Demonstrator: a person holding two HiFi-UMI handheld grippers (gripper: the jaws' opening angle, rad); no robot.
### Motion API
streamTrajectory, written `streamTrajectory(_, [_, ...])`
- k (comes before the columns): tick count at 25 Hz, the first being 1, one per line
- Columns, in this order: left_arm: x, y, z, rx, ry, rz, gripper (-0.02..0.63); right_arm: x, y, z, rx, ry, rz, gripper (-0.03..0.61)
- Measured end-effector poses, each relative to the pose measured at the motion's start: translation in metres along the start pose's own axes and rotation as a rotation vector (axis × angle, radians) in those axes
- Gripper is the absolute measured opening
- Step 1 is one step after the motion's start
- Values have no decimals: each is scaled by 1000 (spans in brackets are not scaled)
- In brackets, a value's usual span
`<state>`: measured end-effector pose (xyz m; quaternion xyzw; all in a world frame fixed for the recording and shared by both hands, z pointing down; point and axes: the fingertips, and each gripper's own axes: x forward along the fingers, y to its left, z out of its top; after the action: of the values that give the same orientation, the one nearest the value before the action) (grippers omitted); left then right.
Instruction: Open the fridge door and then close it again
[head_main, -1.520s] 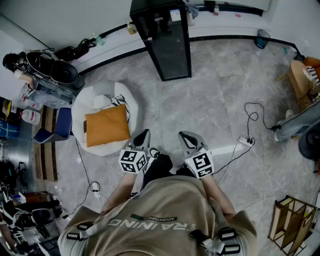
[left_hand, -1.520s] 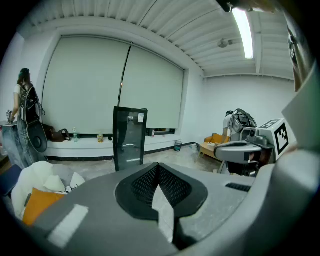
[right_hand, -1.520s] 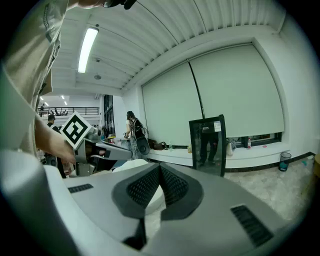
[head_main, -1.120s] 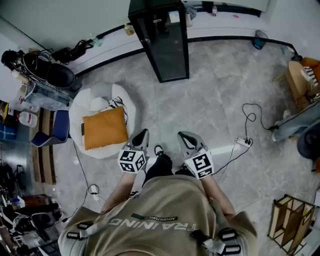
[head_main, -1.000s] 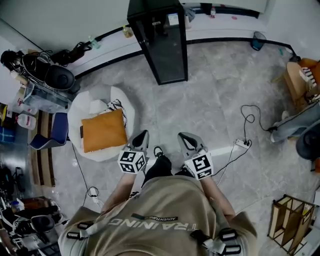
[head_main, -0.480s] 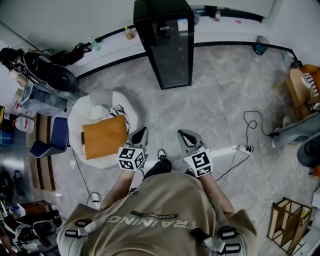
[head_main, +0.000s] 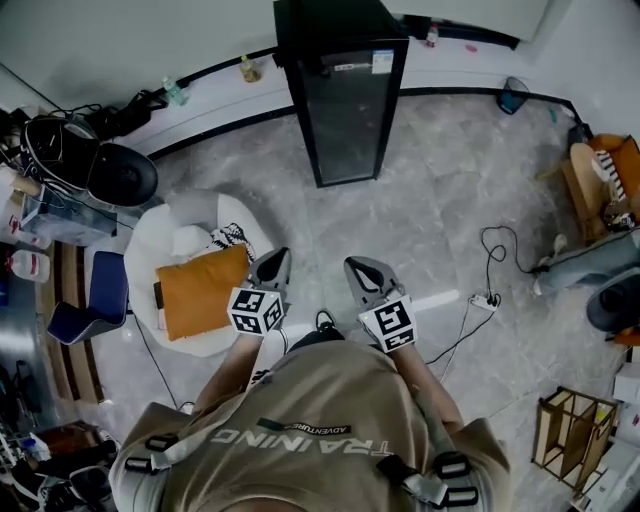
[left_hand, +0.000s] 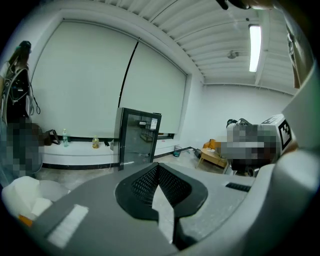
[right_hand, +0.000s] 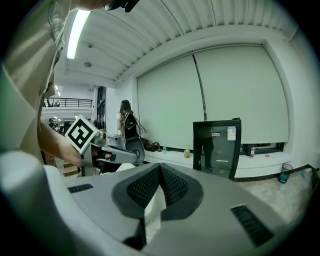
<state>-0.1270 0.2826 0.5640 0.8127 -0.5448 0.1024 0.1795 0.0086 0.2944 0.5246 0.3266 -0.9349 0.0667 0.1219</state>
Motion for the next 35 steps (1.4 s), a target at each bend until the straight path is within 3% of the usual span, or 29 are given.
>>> streamTrajectory(8, [13, 47, 15, 26, -19, -41, 0, 45, 9, 8, -12, 38, -18, -5])
streamTrajectory(17, [12, 73, 2, -53, -26, -34, 0, 73, 29, 12, -32, 64, 32, -5])
streamTrajectory(28, [31, 88, 2, -23, 14, 14, 0, 110, 3, 12, -7, 47, 86, -5])
streamTrajectory(35, [69, 120, 39, 37, 27, 64, 0, 143, -41, 26, -15, 6, 109, -5])
